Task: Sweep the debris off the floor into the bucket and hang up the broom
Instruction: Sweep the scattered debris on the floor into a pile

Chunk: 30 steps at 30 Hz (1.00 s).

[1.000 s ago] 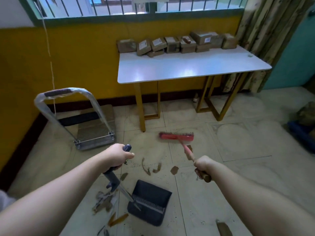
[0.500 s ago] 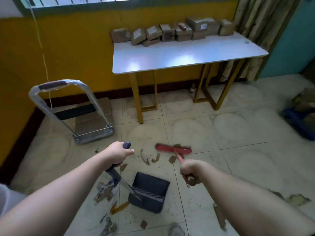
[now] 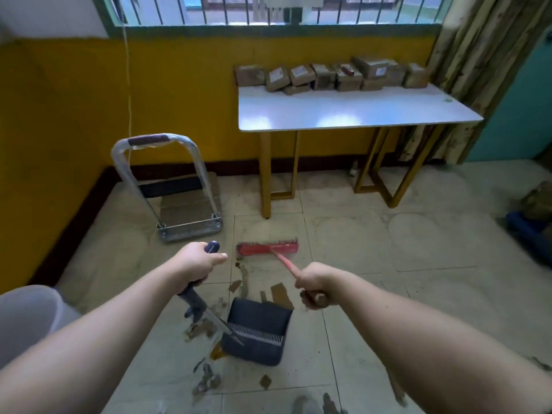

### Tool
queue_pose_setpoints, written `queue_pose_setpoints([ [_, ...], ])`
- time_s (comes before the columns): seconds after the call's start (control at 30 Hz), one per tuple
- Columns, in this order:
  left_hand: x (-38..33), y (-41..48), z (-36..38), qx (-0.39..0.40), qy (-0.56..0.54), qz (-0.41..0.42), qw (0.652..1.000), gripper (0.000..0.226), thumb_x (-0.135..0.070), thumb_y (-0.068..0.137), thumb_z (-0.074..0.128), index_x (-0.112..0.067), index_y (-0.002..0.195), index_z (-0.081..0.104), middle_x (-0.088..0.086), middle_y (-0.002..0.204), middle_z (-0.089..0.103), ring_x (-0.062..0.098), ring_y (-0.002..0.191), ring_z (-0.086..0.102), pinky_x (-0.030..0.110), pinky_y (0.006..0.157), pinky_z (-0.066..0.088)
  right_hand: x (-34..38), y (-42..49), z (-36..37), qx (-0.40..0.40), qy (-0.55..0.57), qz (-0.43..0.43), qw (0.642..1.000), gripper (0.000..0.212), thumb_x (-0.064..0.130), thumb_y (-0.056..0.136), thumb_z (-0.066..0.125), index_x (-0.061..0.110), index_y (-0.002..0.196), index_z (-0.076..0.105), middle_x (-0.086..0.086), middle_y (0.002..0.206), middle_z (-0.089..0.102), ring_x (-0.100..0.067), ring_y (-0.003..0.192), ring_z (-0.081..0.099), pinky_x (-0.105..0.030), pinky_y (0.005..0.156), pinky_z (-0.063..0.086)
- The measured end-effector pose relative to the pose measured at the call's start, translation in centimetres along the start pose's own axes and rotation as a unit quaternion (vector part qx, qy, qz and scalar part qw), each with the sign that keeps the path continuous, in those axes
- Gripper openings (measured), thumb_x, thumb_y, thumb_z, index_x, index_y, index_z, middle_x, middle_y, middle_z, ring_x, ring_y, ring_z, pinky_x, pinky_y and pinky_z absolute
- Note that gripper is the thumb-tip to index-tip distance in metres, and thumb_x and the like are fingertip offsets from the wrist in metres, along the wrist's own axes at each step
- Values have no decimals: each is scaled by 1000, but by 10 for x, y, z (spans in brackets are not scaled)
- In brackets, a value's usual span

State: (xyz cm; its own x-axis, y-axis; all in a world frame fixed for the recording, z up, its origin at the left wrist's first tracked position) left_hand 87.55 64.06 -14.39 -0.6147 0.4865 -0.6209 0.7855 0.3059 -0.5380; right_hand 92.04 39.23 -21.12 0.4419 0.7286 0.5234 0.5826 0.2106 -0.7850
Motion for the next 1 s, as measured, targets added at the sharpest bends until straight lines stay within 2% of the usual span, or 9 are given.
queue_pose_setpoints([
  [0.1,16,-6,-15,-15,-36,-29,999,23,-32,92,59,-10,96,56,5,64,44,14,48,37,25,49,33,8,17,4,-6,-86,5,996,15,6,94,45,17,84,44,-9,59,56,-16,44,48,-25,45,42],
  [0.33,50,-10,-38,-56,-79,-102,990,19,-29,93,58,-10,91,53,4,64,41,14,48,34,25,48,30,56,90,20,-21,-16,-23,999,13,29,98,32,28,110,37,-1,35,43,-16,37,37,-24,41,42],
  [0.5,68,-10,-44,-83,-117,-130,981,20,-27,94,57,-11,84,48,3,58,37,14,44,31,25,47,27,67,113,40,37,-70,-10,997,39,18,99,31,11,137,37,-9,58,50,-16,45,44,-27,46,41],
  [0.67,83,-17,-44,-92,-104,-142,980,19,-27,95,55,-8,92,52,4,58,37,14,44,34,23,44,29,51,93,44,89,-166,10,982,66,5,95,31,36,151,11,-13,77,57,-9,31,43,-18,37,39],
  [0.73,91,-21,-44,-93,-100,-147,980,21,-28,94,56,-7,96,53,5,58,39,15,45,35,24,45,31,47,77,38,101,-218,2,971,72,-5,89,40,32,149,23,-12,81,54,-11,38,49,-17,36,40],
  [0.8,101,-26,-46,-94,-92,-149,980,23,-30,94,56,-7,96,53,5,59,42,15,46,37,24,47,33,44,49,35,108,-263,-5,959,35,-3,88,49,16,118,52,-8,77,45,-14,54,52,-18,40,41],
  [0.83,105,-30,-46,-94,-88,-150,980,24,-31,94,57,-7,98,54,5,60,43,15,46,38,25,47,34,41,30,34,108,-267,-6,958,13,3,91,50,16,92,52,-6,73,42,-15,58,51,-18,44,41],
  [0.87,110,-35,-47,-91,-82,-149,981,26,-32,94,57,-7,99,54,6,60,44,15,46,39,25,47,35,32,19,33,99,-274,-1,957,19,9,94,48,18,78,44,-5,71,43,-14,58,49,-19,49,41],
  [1.0,130,-60,-47,-89,-72,-133,985,30,-33,93,58,-6,106,54,6,57,46,15,45,40,25,45,35,-17,-13,43,61,-246,97,962,16,14,96,39,5,98,52,-6,75,54,-11,48,46,-19,47,41],
])
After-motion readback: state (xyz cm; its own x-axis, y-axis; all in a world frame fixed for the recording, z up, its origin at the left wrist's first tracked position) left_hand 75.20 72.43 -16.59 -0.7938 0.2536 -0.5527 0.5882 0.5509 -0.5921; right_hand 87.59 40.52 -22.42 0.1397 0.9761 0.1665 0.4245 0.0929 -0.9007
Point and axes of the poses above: each hand's wrist, its own y-axis towards the middle knuckle, its own z-axis out of the palm, x = y × z, the point moved 6 cm from there along y, towards the middle knuckle
